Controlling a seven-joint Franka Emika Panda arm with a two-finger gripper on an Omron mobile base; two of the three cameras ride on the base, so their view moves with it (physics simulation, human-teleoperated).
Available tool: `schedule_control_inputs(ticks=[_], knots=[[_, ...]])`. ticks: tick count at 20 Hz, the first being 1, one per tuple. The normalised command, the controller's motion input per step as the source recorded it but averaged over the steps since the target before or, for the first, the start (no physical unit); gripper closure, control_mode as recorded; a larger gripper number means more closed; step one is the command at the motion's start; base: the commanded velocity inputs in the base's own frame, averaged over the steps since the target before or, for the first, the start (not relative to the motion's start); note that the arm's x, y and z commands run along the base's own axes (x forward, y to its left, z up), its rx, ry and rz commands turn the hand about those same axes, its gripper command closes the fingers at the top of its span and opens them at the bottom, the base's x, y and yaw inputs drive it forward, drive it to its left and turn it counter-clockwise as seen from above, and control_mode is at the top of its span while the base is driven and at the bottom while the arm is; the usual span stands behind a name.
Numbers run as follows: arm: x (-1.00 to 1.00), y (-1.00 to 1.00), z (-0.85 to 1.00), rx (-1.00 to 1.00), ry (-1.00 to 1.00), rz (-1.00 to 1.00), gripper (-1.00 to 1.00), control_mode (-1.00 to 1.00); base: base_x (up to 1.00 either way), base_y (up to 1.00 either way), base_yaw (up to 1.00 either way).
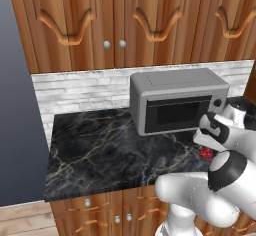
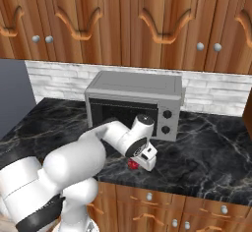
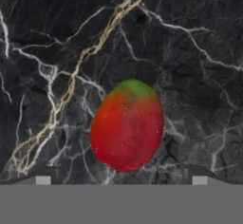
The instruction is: Place the mango in the correct fridge rack based on whether it is a fruit or vegetable. Finally, close the fridge door.
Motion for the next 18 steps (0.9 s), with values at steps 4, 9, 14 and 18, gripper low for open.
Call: schedule_control_inputs(ticks=[4,9,14,18], knots=[[0.44,0.00,-0.29,0.01,0.03,0.00,-1.00,-1.00,0.00,0.00,0.00],[0.08,-0.02,-0.39,0.01,0.02,0.00,-1.00,-1.00,0.00,0.00,0.00],[-0.03,0.03,-0.60,0.00,0.01,0.00,1.00,-1.00,0.00,0.00,0.00],[-0.30,0.02,0.28,-0.02,-0.03,0.00,1.00,-1.00,0.00,0.00,0.00]])
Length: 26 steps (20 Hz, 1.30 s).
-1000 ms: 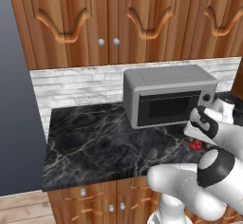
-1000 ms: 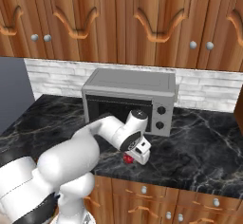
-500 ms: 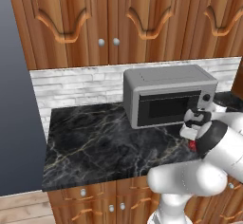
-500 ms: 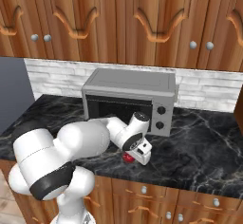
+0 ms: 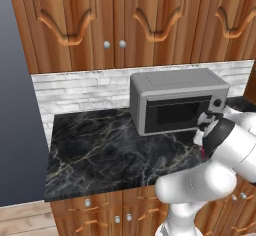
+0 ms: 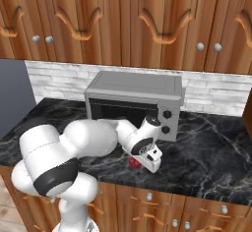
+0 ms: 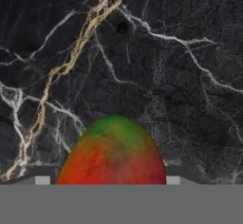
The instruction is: Place the mango in the correct fridge rack based on whether it is a fruit or vegetable. Finally, close the fridge door.
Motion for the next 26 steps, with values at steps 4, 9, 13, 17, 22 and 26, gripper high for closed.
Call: schedule_control_inputs(ticks=[4,9,13,17,22,26], knots=[[-0.40,0.13,1.00,-0.08,-0.08,0.00,1.00,-1.00,0.00,0.00,0.00],[-0.29,0.74,1.00,-0.12,-0.01,0.00,1.00,-1.00,0.00,0.00,0.00],[-0.17,1.00,0.87,-0.16,0.02,0.00,1.00,-1.00,0.00,0.00,0.00],[-0.14,1.00,0.39,-0.18,0.06,0.00,1.00,-1.00,0.00,0.00,0.00],[-0.01,0.84,0.01,-0.15,0.06,0.00,1.00,-1.00,0.00,0.00,0.00],[-0.04,0.63,-0.28,-0.18,0.03,0.08,1.00,-1.00,0.00,0.00,0.00]])
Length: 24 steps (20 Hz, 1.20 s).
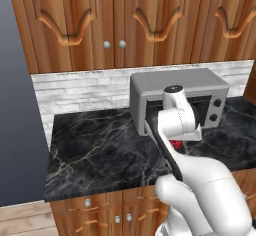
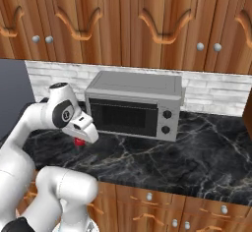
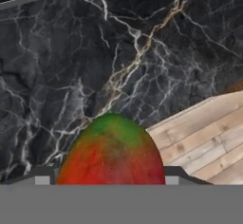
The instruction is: Place the mango in the correct fridge rack based on whether it is a fruit or vegetable. Finally, close the fridge door.
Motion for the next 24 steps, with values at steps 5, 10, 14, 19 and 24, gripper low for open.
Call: schedule_control_inputs(ticks=[5,10,14,19,24], knots=[[0.00,0.00,0.00,0.00,0.00,0.00,1.00,1.00,-0.87,0.43,0.00],[0.00,0.00,0.00,0.00,0.00,0.00,1.00,1.00,-0.98,0.14,-0.13],[0.00,0.00,0.00,0.00,0.00,0.00,1.00,1.00,-0.83,0.47,-0.26],[0.00,0.00,0.00,0.00,0.00,0.00,1.00,1.00,-0.64,0.64,-0.41],[0.00,0.00,0.00,0.00,0.00,0.00,1.00,1.00,-0.49,0.24,-0.81]])
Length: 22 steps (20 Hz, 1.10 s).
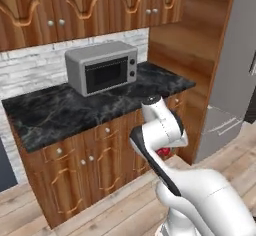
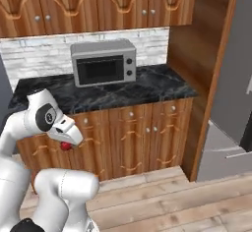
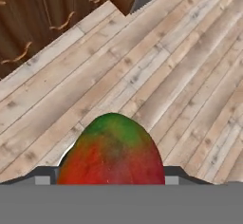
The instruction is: Place the mango in the correct fridge rack based on whether it is a fruit or vegetable. Finally, close the fridge door.
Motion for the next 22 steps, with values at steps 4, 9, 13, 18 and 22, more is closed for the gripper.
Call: schedule_control_inputs(ticks=[4,9,13,18,22], knots=[[0.00,0.00,0.00,0.00,0.00,0.00,1.00,1.00,-0.14,0.03,-0.89],[0.00,0.00,0.00,0.00,0.00,0.00,1.00,1.00,0.04,-0.01,-0.86],[0.00,0.00,0.00,0.00,0.00,0.00,1.00,1.00,0.43,-0.23,-0.76],[0.00,0.00,0.00,0.00,0.00,0.00,1.00,1.00,0.71,-0.60,-0.58],[0.00,0.00,0.00,0.00,0.00,0.00,1.00,1.00,1.00,-0.59,-0.19]])
